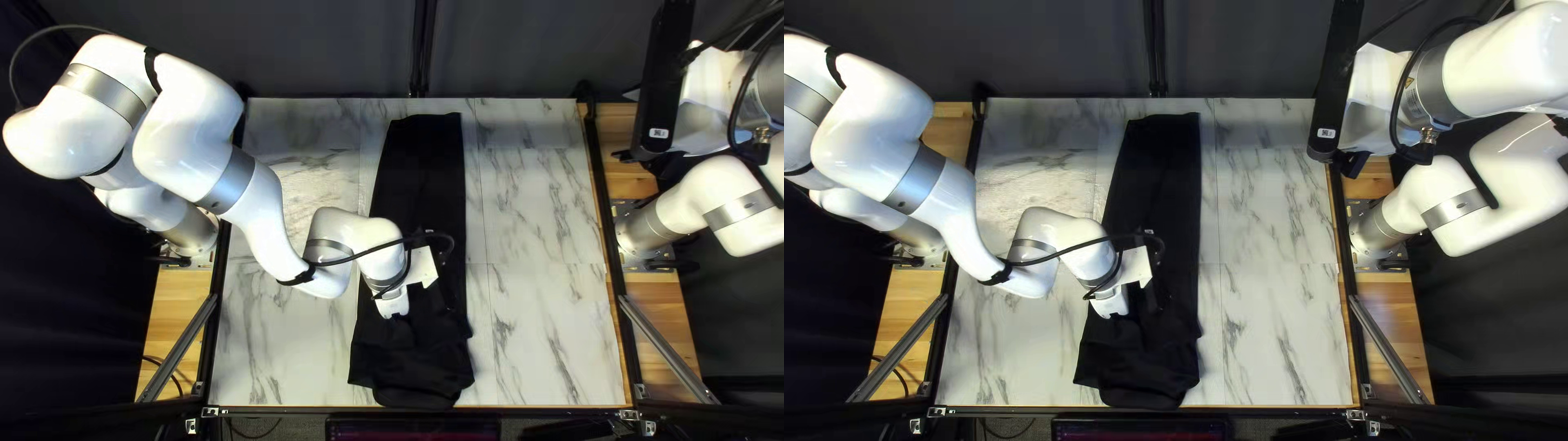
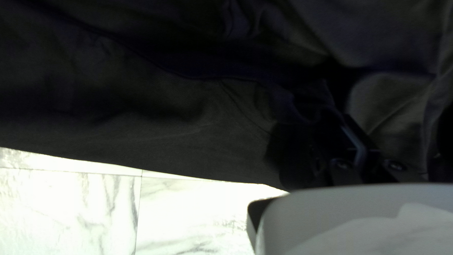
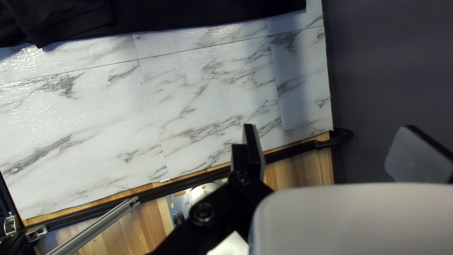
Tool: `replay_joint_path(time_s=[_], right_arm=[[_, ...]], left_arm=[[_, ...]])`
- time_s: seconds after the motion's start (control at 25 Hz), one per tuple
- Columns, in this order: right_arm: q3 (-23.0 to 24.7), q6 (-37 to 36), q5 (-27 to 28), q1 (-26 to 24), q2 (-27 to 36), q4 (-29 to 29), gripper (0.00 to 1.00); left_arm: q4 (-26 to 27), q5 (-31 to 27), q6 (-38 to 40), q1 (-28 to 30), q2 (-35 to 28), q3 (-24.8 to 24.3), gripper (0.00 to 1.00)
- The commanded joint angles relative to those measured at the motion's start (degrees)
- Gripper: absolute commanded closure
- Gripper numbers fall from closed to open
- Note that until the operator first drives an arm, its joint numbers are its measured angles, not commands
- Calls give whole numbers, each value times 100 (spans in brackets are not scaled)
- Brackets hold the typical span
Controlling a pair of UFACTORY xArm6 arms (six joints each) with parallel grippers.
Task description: Fold t-shirt
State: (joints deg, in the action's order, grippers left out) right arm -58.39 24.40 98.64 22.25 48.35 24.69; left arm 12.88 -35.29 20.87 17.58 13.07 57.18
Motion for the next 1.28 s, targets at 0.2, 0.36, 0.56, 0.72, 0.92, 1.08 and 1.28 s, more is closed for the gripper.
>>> replay_joint_path(time_s=[0.2, 0.36, 0.56, 0.72, 0.92, 1.08, 1.28], right_arm=[[0, 0, 0, 0, 0, 0, 0], [0, 0, 0, 0, 0, 0, 0], [0, 0, 0, 0, 0, 0, 0], [0, 0, 0, 0, 0, 0, 0], [0, 0, 0, 0, 0, 0, 0], [0, 0, 0, 0, 0, 0, 0], [0, 0, 0, 0, 0, 0, 0]], left_arm=[[151, 8, -175, -128, 98, -89, 0], [203, 99, -124, -94, -89, -370, 0], [377, 341, -168, -102, -235, -719, 0], [580, 552, -201, -23, -230, -819, 0], [1011, 889, -426, 59, -131, -942, 0], [1505, 1136, -696, 161, -74, -1037, 0], [1972, 1397, -782, 491, -169, -1173, 0]])
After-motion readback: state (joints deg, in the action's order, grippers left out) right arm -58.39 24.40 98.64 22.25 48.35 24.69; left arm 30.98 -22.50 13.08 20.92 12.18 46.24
